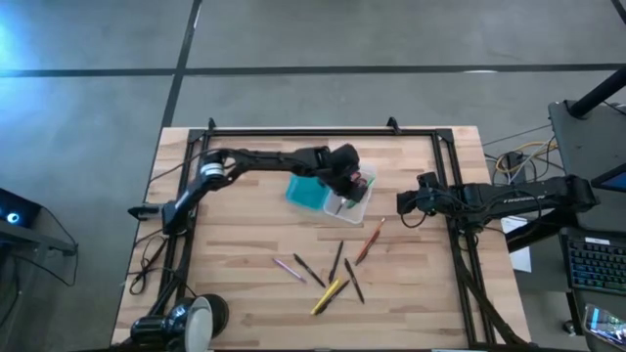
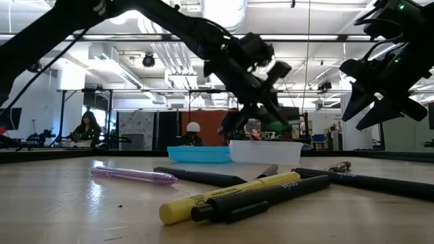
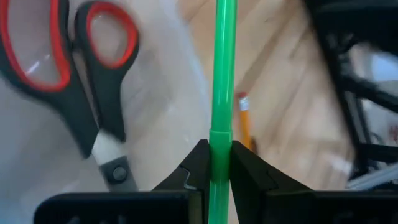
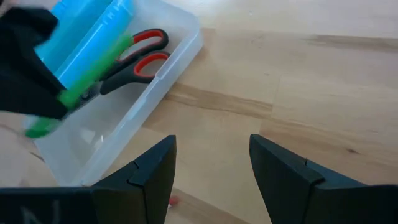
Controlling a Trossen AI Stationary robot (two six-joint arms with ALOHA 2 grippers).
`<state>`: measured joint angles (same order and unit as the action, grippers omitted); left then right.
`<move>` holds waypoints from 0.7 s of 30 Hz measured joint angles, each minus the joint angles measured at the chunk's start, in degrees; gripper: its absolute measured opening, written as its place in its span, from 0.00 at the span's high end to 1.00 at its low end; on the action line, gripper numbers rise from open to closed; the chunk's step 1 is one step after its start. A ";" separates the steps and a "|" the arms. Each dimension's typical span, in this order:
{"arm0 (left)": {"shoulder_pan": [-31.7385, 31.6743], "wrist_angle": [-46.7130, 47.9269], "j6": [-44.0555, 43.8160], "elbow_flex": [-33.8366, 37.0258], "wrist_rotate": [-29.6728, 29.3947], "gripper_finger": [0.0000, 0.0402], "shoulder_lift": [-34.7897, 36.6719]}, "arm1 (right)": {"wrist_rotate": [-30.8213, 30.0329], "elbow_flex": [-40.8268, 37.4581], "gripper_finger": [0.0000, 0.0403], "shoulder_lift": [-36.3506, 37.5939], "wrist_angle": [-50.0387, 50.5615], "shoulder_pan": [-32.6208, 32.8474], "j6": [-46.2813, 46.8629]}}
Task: Pick & place school supplies into a supply box
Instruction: Put the green pen into the blue supply box, then put the violet pen into the blue supply box
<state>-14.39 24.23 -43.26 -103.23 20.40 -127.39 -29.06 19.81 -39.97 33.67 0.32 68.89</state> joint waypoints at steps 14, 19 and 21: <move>-0.26 6.05 4.56 4.10 -6.88 0.74 0.24 | -1.91 -0.17 0.52 -0.78 0.44 0.02 -1.77; -0.25 8.57 9.34 4.02 -11.36 0.73 1.91 | -2.28 -0.22 0.52 -0.76 0.48 0.00 -1.80; -0.28 12.54 12.78 3.19 -16.30 0.73 2.18 | -2.42 -0.32 0.52 -0.79 0.48 -0.02 -1.80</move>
<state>-14.68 36.77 -30.48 -100.04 4.10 -125.21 -31.48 19.49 -40.75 34.15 0.30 67.09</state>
